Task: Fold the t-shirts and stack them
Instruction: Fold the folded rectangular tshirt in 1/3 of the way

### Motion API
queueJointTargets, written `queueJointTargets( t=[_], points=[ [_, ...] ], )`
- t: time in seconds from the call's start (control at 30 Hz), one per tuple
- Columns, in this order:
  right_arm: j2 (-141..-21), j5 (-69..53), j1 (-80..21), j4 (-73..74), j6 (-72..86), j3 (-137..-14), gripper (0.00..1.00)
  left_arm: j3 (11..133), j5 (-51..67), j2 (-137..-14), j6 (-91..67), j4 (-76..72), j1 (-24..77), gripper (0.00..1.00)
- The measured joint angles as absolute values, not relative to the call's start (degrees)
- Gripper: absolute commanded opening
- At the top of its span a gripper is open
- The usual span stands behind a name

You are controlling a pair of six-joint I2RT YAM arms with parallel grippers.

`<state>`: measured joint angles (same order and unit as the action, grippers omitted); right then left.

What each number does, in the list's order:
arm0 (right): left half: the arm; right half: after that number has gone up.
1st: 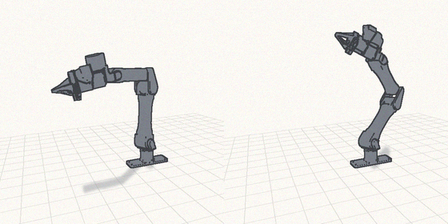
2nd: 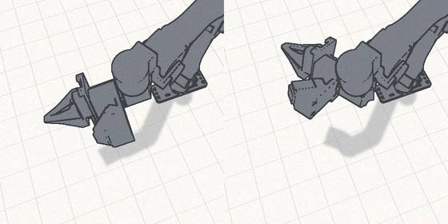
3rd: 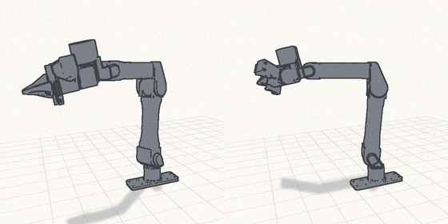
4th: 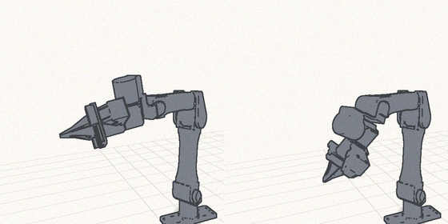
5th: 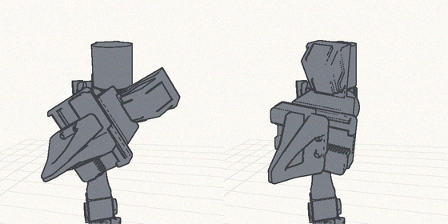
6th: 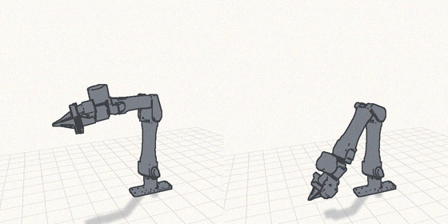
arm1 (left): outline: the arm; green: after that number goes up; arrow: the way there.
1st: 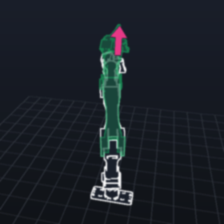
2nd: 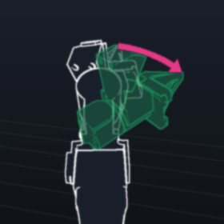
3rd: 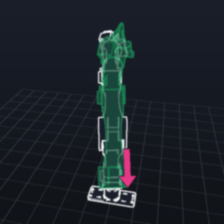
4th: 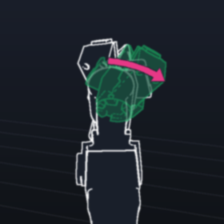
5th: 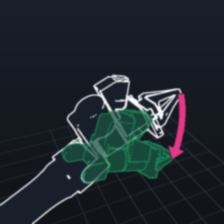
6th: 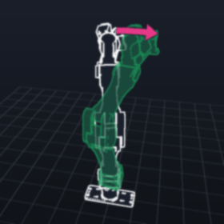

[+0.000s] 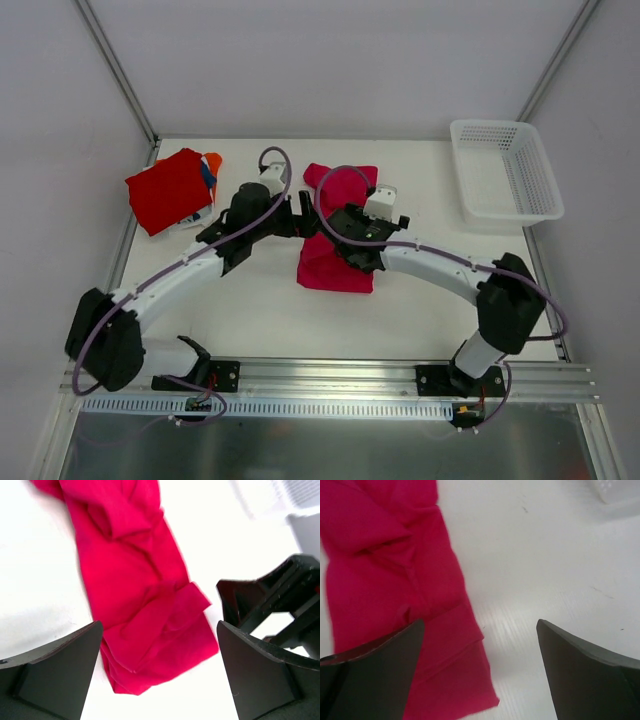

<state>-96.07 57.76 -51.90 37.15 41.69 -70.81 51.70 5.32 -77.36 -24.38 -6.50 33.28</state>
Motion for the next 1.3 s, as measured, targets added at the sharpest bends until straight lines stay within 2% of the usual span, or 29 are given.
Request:
queueJointTargets(
  t=[0.07,0.1,0.17,0.2,0.23,0.27,0.67,1.3],
  points=[
    [-91.94,57.06,-54.54,37.06,40.82,-70.85,1.0,50.46,4.45,-71.09,-24.27,-5.19,33.28,0.99],
    [-90.17,56.71,-56.03,36.91,40.53,-70.94,0.96,49.6,3.95,-68.03,-24.23,-4.69,33.28,0.99],
    [-87.83,56.25,-59.4,36.34,40.16,-71.42,0.82,47.42,2.87,-62.35,-24.23,-3.81,33.28,0.99],
    [-87.42,56.14,-61.28,35.97,40.16,-71.94,0.49,45.65,2.46,-59.29,-24.25,-3.46,33.28,0.99],
    [-87.53,55.86,-62.61,35.42,39.81,-72.36,0.22,44.14,2.26,-56.82,-24.32,-2.66,33.28,0.99],
    [-87.96,55.27,-63.92,34.96,39.94,-72.73,0.01,42.81,2.15,-54.89,-24.4,-1.91,33.28,0.99],
    [-104.99,46.98,-67.0,32.93,46.78,-76.27,0.01,33.87,-4.95,-41.15,-23.4,8.62,32.91,0.99],
    [-109.32,43.13,-64.38,29.15,50.65,-72.77,0.01,29.93,-9.8,-41.21,-23.33,9.76,32.91,0.99]
  ],
)
